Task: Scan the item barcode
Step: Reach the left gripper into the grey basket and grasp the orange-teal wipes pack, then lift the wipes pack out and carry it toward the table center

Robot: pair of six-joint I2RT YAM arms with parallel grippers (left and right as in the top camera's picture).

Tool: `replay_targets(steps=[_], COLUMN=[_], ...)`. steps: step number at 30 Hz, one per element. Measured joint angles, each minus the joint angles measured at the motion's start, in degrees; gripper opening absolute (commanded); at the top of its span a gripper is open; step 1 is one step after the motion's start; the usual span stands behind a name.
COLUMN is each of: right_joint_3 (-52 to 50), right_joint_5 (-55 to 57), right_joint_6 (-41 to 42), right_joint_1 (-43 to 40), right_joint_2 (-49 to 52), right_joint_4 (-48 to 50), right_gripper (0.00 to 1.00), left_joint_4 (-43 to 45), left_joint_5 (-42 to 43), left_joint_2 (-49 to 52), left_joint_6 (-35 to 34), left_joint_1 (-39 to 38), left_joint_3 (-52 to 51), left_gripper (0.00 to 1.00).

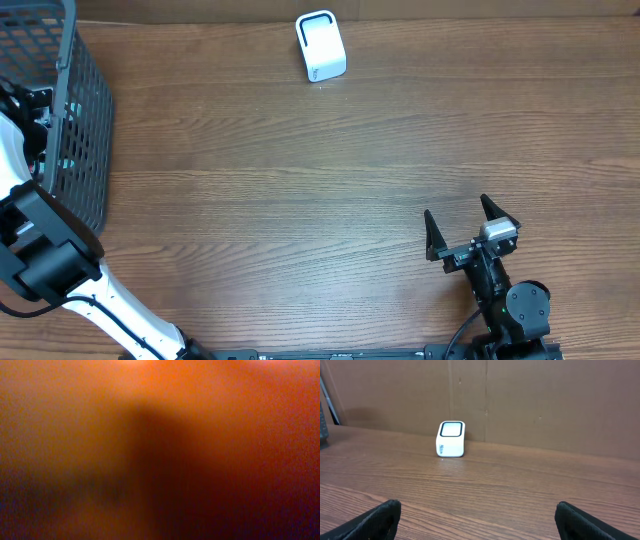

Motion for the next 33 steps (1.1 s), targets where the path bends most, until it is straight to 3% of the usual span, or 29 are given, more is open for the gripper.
replay_targets(steps=[8,23,33], right_joint_3=[0.0,0.0,0.0], right_joint_5=[0.0,-0.02,0.0], right_joint_6=[-0.02,0.02,0.0], right_joint_1=[0.0,0.0,0.0], right_joint_2=[0.0,0.0,0.0], right_joint_4=[0.0,0.0,0.0], right_gripper=[1.0,1.0,1.0], left_joint_4=[-2.29,-2.84,-12.96], left_joint_5=[-1.49,-2.73,-3.26], left_joint_2=[-2.36,-31.04,-35.63], left_joint_6=[-3.96,-19.93,-24.46], left_joint_1=[0.0,-1.73,-17.66], left_joint_3=[4.63,10.75,10.75], left_gripper=[0.59,0.55,0.49])
